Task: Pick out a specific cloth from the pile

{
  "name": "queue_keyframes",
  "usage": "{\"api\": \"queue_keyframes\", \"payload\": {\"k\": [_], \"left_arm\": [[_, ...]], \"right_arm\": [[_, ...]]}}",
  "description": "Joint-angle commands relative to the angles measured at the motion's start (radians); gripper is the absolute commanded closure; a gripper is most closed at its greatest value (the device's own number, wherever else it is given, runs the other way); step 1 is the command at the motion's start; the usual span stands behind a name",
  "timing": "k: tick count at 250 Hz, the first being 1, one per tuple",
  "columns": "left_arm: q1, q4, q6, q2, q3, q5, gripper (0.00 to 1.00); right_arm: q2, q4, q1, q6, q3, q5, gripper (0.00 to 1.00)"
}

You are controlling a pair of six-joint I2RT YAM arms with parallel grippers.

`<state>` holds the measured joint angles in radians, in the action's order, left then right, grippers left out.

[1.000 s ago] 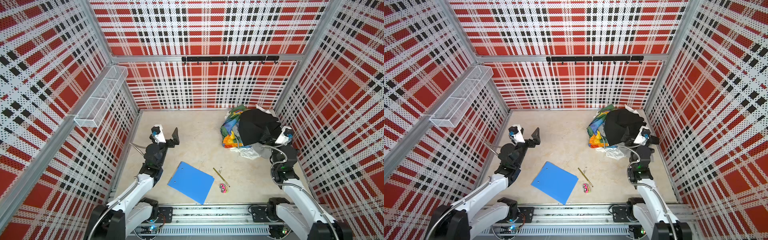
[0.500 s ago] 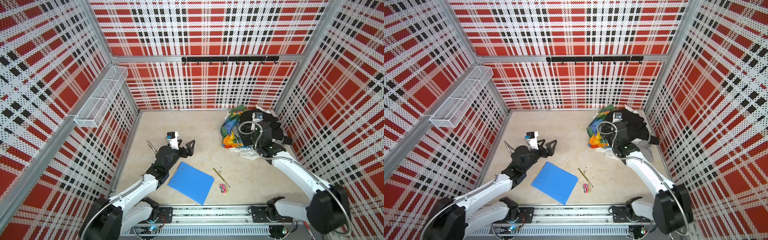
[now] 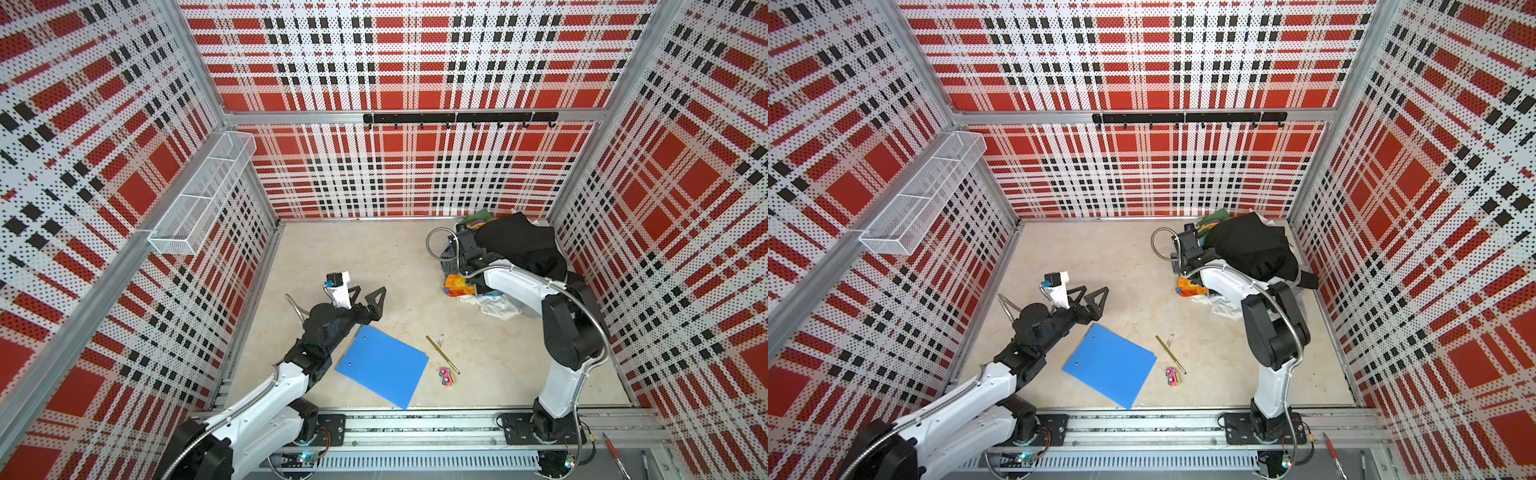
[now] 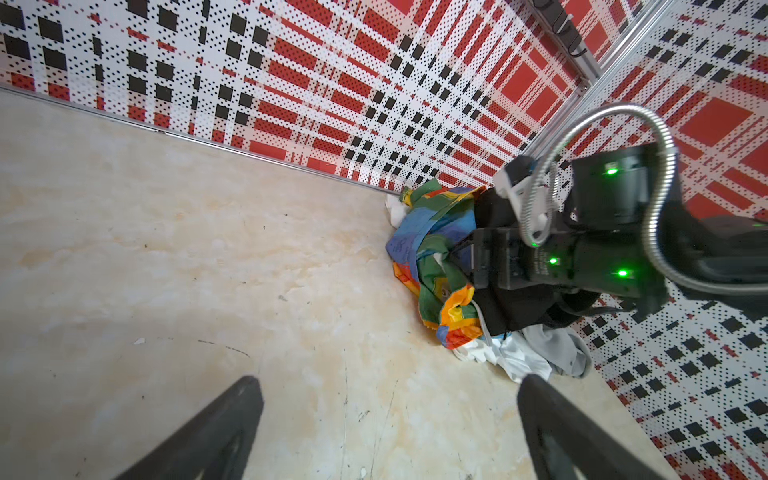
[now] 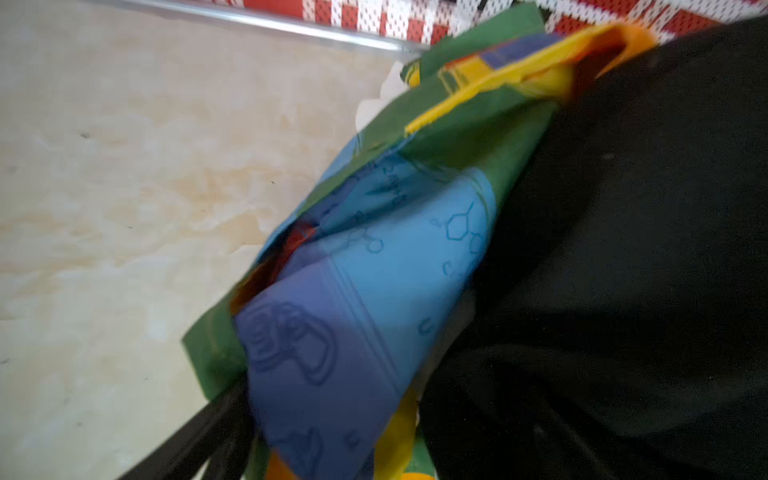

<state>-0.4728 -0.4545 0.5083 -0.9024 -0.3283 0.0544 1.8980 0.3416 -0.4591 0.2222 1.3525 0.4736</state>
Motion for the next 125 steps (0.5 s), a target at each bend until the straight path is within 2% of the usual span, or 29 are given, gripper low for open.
{"api": "queue_keyframes", "payload": {"k": [1, 31, 37, 51, 71, 90, 105, 125], "left_arm": [[-0.003, 0.003, 0.006, 0.02, 0.022, 0.011, 0.01], [-0.003, 0.004, 0.01, 0.022, 0.026, 0.012, 0.01], [-0.004, 0.004, 0.011, 0.02, 0.026, 0.013, 0.01], [-0.003, 0.004, 0.012, 0.018, 0.025, 0.014, 0.01], [-0.005, 0.004, 0.013, 0.019, 0.025, 0.014, 0.01], [-0.005, 0.004, 0.014, 0.02, 0.026, 0.013, 0.01], [-0.003, 0.005, 0.016, 0.022, 0.026, 0.015, 0.01], [-0.004, 0.008, 0.019, 0.026, 0.024, 0.016, 0.01]], "right_arm": [[0.05, 0.07, 0.054, 0.043, 0.016, 0.031, 0.0], [0.116, 0.106, 0.091, 0.025, 0.045, 0.063, 0.0], [0.128, 0.115, 0.099, 0.023, 0.054, 0.065, 0.03], [0.141, 0.106, 0.113, 0.015, 0.054, 0.065, 0.2], [0.132, 0.07, 0.12, -0.01, 0.045, 0.06, 0.59], [0.112, 0.067, 0.12, -0.026, 0.064, 0.055, 0.84], [0.07, 0.053, 0.119, -0.039, 0.071, 0.027, 0.94], [-0.017, -0.001, 0.12, -0.06, 0.056, -0.073, 1.0]]}}
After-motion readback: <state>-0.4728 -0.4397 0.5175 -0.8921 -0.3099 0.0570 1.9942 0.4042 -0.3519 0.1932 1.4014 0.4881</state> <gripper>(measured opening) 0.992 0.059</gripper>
